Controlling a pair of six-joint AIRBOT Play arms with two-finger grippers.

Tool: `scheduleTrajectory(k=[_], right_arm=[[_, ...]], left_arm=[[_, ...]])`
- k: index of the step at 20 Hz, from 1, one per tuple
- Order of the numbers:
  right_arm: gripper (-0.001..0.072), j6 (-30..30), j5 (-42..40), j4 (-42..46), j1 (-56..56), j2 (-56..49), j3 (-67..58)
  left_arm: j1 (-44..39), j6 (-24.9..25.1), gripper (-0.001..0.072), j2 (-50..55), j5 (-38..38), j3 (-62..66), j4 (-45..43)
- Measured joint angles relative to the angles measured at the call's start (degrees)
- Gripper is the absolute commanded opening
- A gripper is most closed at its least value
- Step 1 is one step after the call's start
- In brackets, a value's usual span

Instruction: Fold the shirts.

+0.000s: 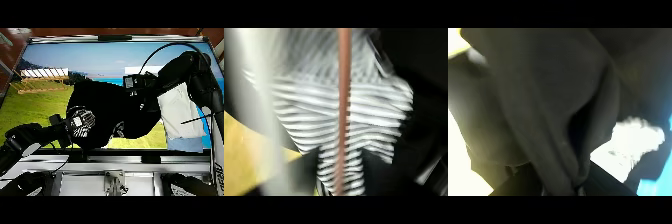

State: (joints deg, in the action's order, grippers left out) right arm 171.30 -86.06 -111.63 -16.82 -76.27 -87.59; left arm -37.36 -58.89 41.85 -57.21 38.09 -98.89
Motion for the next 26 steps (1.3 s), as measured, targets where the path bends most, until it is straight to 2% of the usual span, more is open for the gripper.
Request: scheduleTrajectory(k=[2, 6, 15, 20, 23, 26], right_arm=[[0.0074, -0.1, 0.4, 1.4, 0.3, 0.0, 0.0], [0.0072, -0.8, 0.6, 0.2, 0.3, 0.0, 0.0], [0.0072, -2.9, 1.0, -2.8, 0.2, 0.0, 0.0], [0.0072, -3.1, 1.1, -4.1, 0.2, 0.0, 0.0], [0.0072, -3.2, 1.1, -4.4, 0.2, 0.0, 0.0], [0.0072, -3.2, 1.2, -4.4, 0.2, 0.0, 0.0]], left_arm=[[3.2, -0.1, 0.0604, 0.0, -0.4, 0.0, -1.6], [9.5, -0.3, 0.0604, 0.0, -0.9, 0.5, -2.7], [18.9, -5.0, 0.0599, -2.6, -0.4, 9.3, -2.6], [20.1, -5.2, 0.0599, 0.2, 0.4, 8.9, 7.9], [20.3, -9.0, 0.0600, 1.2, 4.7, 8.5, 15.1], [21.6, -13.1, 0.0602, -0.7, 8.4, 8.4, 18.4]])
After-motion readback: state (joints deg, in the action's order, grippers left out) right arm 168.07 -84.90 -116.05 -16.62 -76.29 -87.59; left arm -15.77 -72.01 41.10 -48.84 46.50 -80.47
